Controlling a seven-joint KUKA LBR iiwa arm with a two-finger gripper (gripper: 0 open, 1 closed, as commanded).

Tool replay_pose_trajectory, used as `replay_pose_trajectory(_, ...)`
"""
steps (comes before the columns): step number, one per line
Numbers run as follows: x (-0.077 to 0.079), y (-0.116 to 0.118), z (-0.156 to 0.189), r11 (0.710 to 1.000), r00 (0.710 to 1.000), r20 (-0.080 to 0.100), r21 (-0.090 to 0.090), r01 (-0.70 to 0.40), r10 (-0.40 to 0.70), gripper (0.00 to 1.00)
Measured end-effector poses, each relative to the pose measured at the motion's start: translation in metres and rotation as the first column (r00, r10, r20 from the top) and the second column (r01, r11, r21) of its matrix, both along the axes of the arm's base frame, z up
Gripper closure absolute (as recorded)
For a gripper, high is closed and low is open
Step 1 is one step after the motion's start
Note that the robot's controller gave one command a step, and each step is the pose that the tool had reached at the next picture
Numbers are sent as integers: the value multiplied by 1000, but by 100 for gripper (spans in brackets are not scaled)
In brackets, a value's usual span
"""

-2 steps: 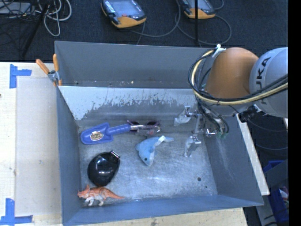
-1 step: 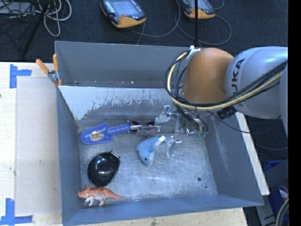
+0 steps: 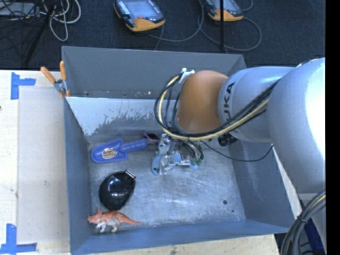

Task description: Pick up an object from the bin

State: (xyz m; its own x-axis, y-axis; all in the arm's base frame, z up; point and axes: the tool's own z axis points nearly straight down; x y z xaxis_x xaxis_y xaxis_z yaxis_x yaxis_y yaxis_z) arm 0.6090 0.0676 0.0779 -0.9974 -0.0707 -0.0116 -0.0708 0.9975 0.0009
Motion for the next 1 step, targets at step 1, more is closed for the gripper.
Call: replay_pose_trajectory(1, 0, 0, 0, 1000, 1000, 0, 0, -1, 1, 100)
